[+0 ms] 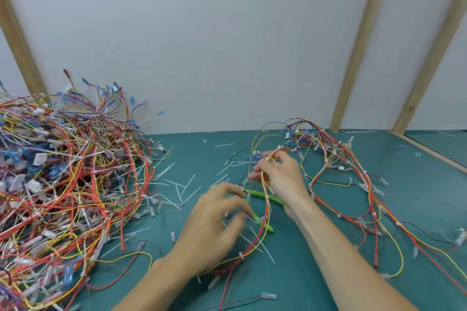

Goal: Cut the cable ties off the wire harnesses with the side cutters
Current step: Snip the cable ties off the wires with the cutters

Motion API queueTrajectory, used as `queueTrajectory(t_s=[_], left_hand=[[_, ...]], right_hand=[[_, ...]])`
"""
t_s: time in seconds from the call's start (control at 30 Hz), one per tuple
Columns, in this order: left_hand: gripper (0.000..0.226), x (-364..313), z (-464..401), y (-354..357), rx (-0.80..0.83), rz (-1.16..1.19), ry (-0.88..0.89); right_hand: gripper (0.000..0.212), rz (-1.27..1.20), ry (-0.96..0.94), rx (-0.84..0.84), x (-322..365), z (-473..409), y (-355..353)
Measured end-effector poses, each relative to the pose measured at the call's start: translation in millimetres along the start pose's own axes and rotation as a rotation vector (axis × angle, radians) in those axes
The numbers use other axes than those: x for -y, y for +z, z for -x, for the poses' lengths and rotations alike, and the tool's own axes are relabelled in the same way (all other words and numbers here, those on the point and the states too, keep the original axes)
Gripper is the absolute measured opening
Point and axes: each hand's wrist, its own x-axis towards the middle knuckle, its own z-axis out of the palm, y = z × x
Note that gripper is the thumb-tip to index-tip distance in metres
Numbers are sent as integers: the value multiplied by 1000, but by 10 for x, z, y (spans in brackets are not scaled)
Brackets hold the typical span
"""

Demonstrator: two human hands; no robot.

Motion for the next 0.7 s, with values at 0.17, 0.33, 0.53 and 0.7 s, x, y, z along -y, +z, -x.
queueTrajectory(t_s=[0.17,0.33,0.53,0.7], left_hand=[[20,29,-304,-202,-333,361,-416],[24,-67,-717,-232,-207,423,-478],[28,-99,-1002,-137,-318,297,-430],[23,-15,-1152,-335,-134,903,-618]], right_hand=[[36,365,-435,71,-20,43,16],[28,451,-457,227,-7,111,120],[29,485,-327,306,-48,128,82],[29,462,-316,55,-194,3,-63]])
